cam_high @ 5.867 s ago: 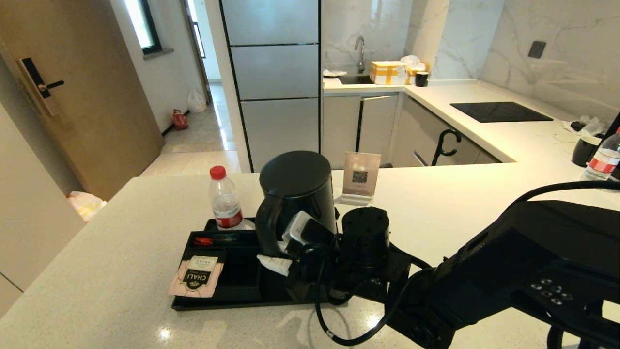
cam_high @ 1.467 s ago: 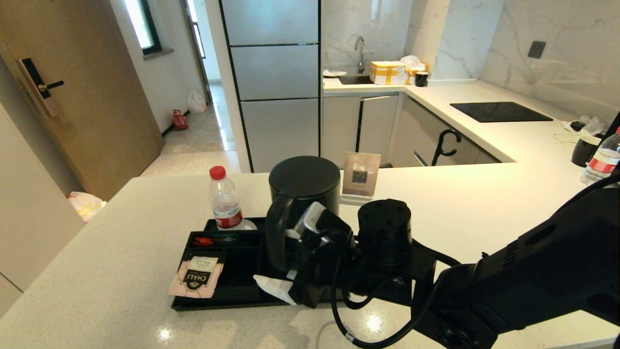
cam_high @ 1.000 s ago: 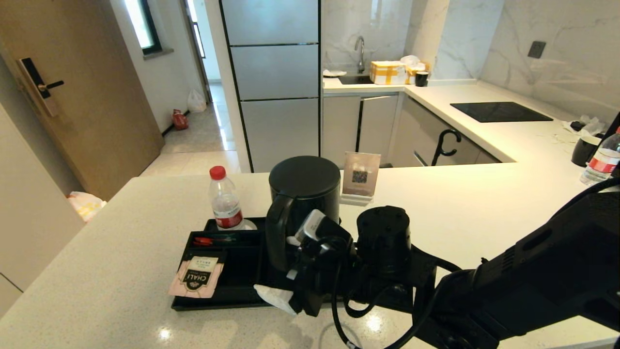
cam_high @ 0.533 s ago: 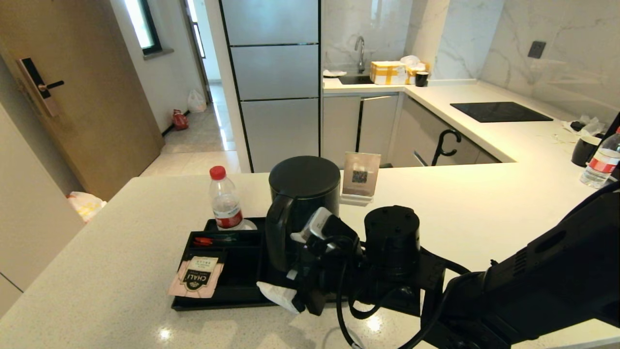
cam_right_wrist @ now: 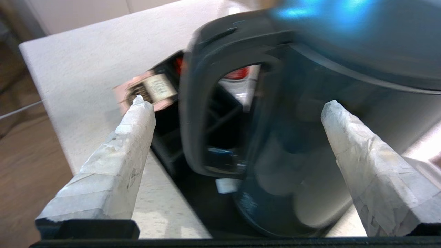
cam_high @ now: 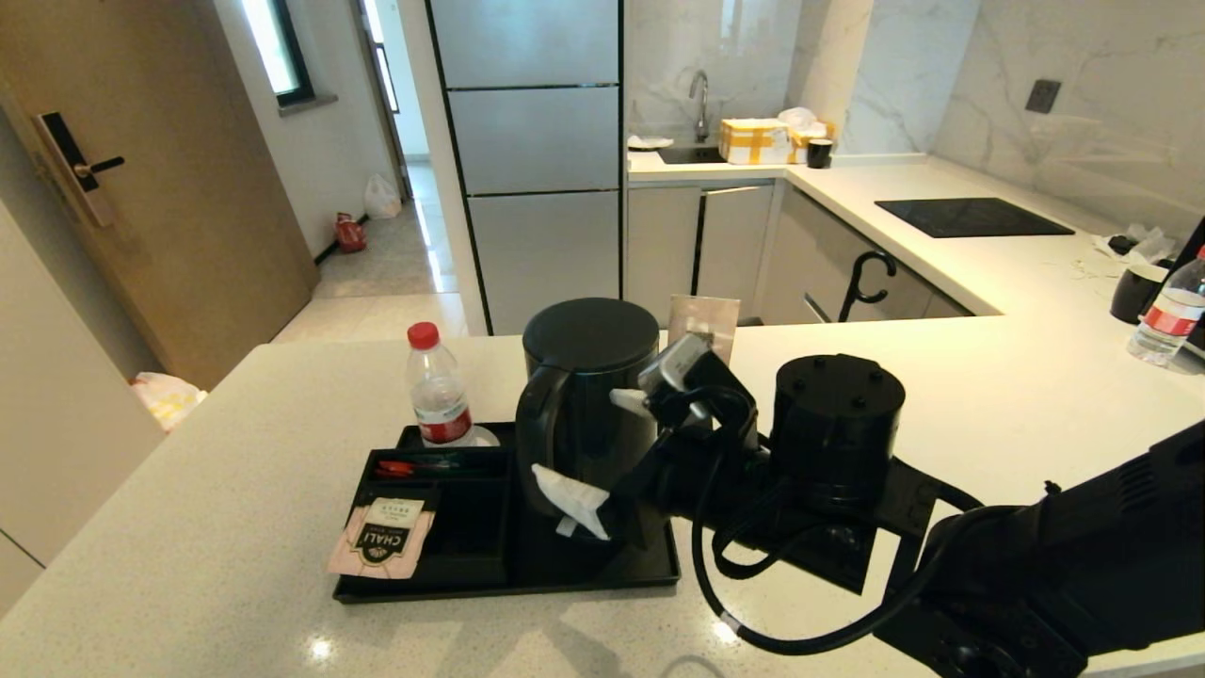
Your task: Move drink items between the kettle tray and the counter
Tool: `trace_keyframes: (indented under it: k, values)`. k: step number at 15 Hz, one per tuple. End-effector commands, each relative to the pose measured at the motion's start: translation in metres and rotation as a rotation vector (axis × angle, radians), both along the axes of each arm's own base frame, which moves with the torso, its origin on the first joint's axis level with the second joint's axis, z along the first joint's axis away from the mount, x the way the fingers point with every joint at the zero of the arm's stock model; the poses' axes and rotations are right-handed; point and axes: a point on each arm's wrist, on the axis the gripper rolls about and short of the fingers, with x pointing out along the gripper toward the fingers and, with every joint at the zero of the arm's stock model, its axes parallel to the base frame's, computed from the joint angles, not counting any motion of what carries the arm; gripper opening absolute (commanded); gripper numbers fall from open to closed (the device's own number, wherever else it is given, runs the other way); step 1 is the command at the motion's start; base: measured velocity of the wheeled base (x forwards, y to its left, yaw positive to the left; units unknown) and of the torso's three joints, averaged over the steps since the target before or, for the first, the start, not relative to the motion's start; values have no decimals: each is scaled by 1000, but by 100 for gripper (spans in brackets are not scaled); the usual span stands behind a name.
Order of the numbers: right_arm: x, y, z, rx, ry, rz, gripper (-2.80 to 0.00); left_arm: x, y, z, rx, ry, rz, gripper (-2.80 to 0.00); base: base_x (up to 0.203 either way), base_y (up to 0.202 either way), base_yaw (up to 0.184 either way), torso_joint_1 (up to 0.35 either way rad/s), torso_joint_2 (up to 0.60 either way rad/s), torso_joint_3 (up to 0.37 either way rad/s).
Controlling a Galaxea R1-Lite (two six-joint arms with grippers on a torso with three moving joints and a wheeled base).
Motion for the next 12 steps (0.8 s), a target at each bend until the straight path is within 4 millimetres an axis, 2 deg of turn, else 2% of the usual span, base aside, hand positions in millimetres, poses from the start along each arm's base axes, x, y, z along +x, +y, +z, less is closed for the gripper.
trace_keyframes:
  k: [1, 3, 4, 5, 7, 9, 11, 12]
  values:
    - [-2, -6, 11, 23, -20, -8, 0, 0, 0, 0, 0, 2, 0, -280, 0, 0, 0, 0, 0, 0]
    - [-2, -9, 11, 14, -11, -22, 0, 0, 0, 0, 0, 2, 0, -280, 0, 0, 0, 0, 0, 0]
    - [-3, -16, 18, 3, -1, -47, 0, 0, 0, 0, 0, 2, 0, -280, 0, 0, 0, 0, 0, 0]
    - [-9, -29, 35, 10, -8, -82, 0, 0, 0, 0, 0, 2, 0, -280, 0, 0, 0, 0, 0, 0]
    - [-27, -62, 78, 44, -40, -169, 0, 0, 0, 0, 0, 2, 0, -280, 0, 0, 0, 0, 0, 0]
    - [-32, -96, 99, 23, 0, -314, 0, 0, 0, 0, 0, 2, 0, -280, 0, 0, 0, 0, 0, 0]
    - [-38, -150, 128, 28, 63, -527, 0, 0, 0, 0, 0, 2, 0, -280, 0, 0, 0, 0, 0, 0]
    - [-52, -171, 142, 39, 99, -586, 0, 0, 0, 0, 0, 2, 0, -280, 0, 0, 0, 0, 0, 0]
